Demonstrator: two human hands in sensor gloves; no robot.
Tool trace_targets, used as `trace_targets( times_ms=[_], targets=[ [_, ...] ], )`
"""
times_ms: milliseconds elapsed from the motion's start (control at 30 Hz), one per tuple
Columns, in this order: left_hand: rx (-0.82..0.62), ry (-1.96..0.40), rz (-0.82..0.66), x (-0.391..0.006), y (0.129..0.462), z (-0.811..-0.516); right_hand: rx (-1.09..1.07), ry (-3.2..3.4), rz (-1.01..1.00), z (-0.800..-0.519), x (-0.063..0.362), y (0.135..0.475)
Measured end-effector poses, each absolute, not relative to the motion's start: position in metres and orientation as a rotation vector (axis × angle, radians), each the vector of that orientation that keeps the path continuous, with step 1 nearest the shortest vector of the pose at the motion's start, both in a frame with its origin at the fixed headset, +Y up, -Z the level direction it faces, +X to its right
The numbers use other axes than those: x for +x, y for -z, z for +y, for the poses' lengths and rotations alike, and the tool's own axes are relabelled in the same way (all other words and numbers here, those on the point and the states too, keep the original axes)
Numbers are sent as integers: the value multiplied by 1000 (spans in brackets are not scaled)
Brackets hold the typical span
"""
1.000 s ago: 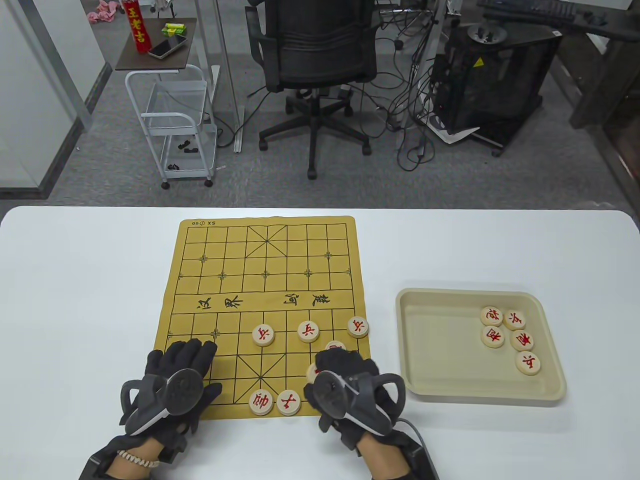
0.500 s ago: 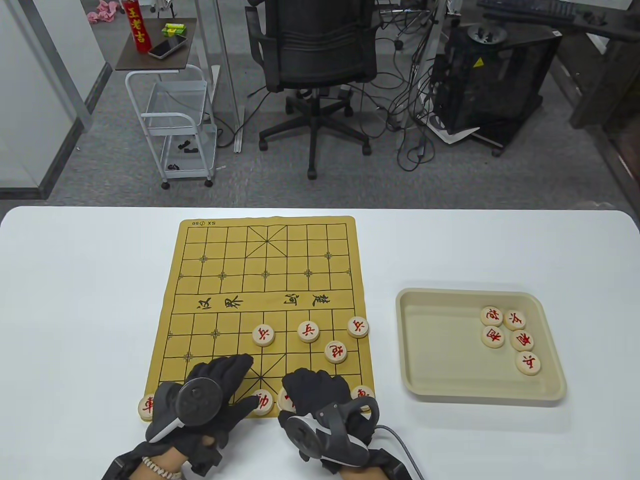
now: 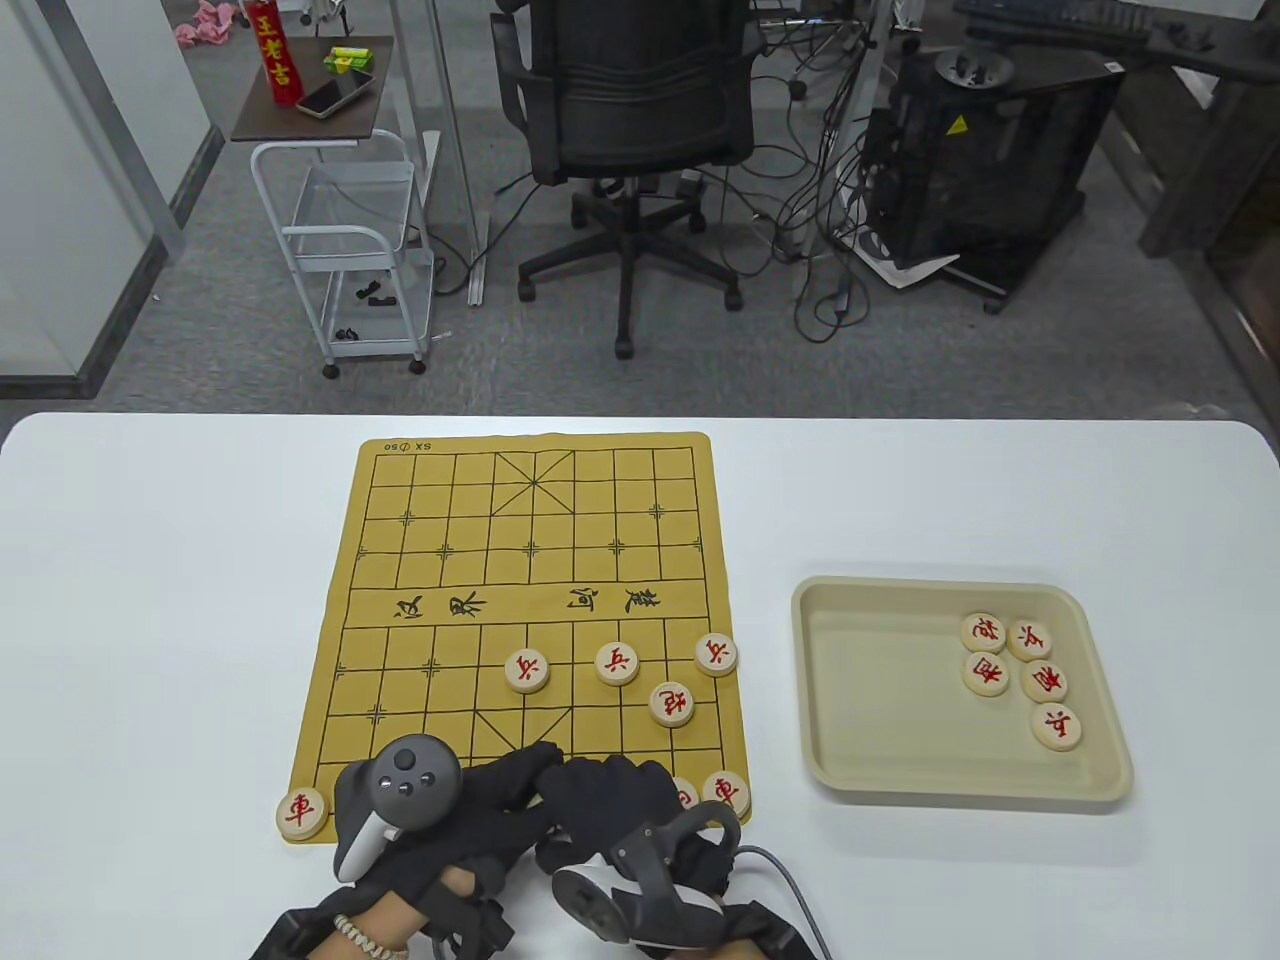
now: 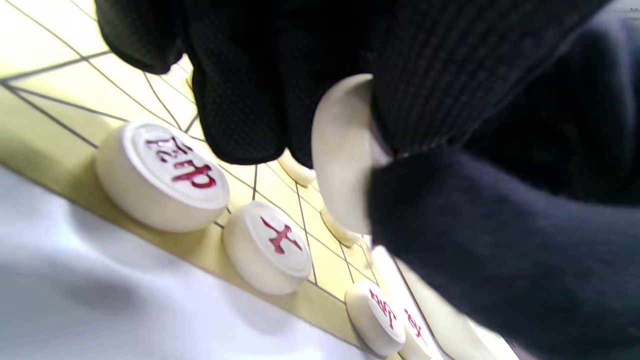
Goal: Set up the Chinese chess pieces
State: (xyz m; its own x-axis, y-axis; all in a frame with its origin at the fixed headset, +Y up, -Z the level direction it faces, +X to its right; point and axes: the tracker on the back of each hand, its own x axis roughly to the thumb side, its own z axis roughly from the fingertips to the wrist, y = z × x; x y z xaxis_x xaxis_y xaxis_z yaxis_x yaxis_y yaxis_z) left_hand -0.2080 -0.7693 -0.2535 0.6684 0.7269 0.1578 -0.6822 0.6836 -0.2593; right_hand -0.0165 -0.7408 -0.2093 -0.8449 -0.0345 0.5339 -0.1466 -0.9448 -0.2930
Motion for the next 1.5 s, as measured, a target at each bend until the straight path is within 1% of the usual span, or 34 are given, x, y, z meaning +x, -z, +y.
trace_targets(
  times_ms=[133, 267, 367, 433, 500, 667, 733, 867, 1067, 1100, 1133, 1167, 1367, 1433, 1500],
  targets=[
    [-136, -742, -253, -220, 254, -763, 690, -3047, -406, -748, 7, 222],
    [-109, -572, -226, -231, 256, -760, 454, -3150, -200, -756, 30, 235],
    [-121, -457, -202, -238, 260, -761, 394, -3135, -159, -759, 41, 240],
    [-145, -432, -183, -240, 262, -765, 381, -3122, -160, -759, 44, 242],
    [-200, -409, -166, -242, 265, -768, 375, -3111, -164, -759, 45, 242],
    [-261, -364, -140, -244, 271, -778, 398, -3091, -166, -759, 44, 241],
    [-255, -369, -130, -244, 272, -779, 405, -3085, -162, -760, 44, 241],
    [-204, -296, -128, -240, 269, -778, 405, -3087, -173, -760, 43, 240],
    [-93, -128, -140, -231, 266, -779, 399, -3090, -187, -759, 43, 239],
    [-94, -52, -147, -228, 268, -783, 398, -3090, -186, -759, 43, 239],
    [-102, -55, -166, -229, 266, -781, 398, -3091, -186, -759, 43, 239],
    [-82, -67, -162, -227, 265, -782, 398, -3092, -184, -759, 43, 239],
    [-88, -55, -170, -228, 264, -781, 402, -3094, -181, -759, 43, 238],
    [-87, -89, -174, -232, 265, -778, 396, -3091, -178, -759, 44, 238],
    [-50, -129, -159, -238, 264, -772, 388, -3085, -176, -759, 44, 239]
  ],
)
